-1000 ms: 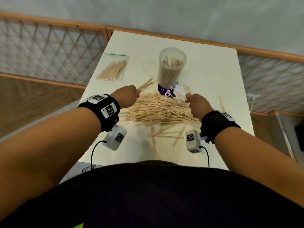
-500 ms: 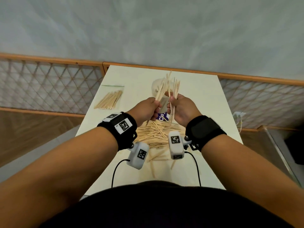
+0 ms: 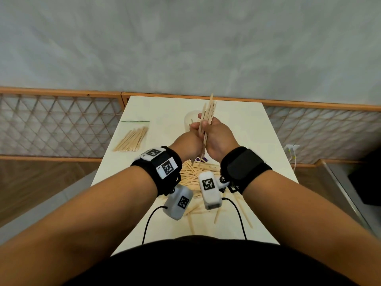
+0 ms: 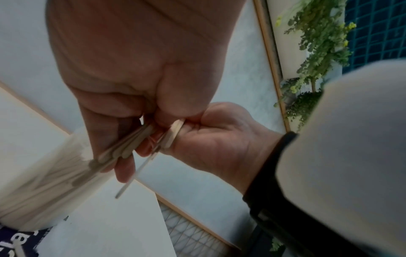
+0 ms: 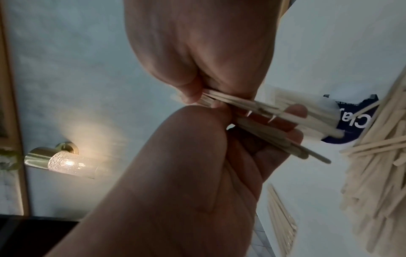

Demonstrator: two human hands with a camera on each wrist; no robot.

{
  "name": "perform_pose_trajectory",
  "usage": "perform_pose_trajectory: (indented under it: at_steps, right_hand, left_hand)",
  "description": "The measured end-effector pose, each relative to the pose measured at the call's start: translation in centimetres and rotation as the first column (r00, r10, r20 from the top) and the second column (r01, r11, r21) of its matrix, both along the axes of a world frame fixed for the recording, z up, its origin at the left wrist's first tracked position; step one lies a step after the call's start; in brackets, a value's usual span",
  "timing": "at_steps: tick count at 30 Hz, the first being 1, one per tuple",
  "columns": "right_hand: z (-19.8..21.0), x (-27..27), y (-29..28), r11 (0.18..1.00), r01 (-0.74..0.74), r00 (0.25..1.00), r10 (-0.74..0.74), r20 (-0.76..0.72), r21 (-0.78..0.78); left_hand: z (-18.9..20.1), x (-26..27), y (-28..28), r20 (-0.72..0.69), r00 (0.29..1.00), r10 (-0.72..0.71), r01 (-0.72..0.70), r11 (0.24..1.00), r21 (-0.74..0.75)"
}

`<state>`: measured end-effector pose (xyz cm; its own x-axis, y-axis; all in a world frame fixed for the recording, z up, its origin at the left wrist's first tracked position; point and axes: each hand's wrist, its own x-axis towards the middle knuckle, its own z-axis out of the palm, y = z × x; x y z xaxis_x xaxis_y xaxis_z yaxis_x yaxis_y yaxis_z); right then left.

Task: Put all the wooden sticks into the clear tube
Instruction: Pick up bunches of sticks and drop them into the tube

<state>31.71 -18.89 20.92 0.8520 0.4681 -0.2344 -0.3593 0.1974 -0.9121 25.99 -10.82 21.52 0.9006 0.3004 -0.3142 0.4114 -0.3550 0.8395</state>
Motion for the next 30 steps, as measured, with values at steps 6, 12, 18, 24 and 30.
perform_pose_trajectory:
  at_steps: [6, 12, 18, 24, 30]
  right_hand:
    - [2.1, 1.6, -0.2, 0.993, 0.055, 0.965, -0.026, 0.26, -0.104]
    - [4.7, 1.8, 0.2, 0.998, -0.044, 0.953, 0.028, 0.302, 0.046]
    - [4.2, 1.0, 0.2, 0.994, -0.107, 0.921, 0.101, 0.377, -0.006]
    - [5.5, 1.1, 0.3, 0.981, -0.135, 0.871, 0.185, 0.455, -0.14]
    - [5.8, 2.6, 0.3, 0.814, 0.118, 0.696, 0.341, 0.632, -0.569]
  left_hand:
    - [-1.8, 0.5, -0.1, -0.001, 0.991, 0.136, -0.119, 0.864, -0.489]
    - [-1.9, 1.1, 1.3, -0.278, 0.922, 0.268, -0.336, 0.201, -0.92]
    - [-1.2, 1.0, 1.2, -0.286, 0.92, 0.27, -0.336, 0.162, -0.928]
    - [-1.3, 0.9, 0.9, -0.298, 0.927, 0.229, -0.346, 0.211, -0.914]
    - [-1.0, 0.8, 1.5, -0.147, 0.976, 0.159, -0.204, 0.443, -0.873]
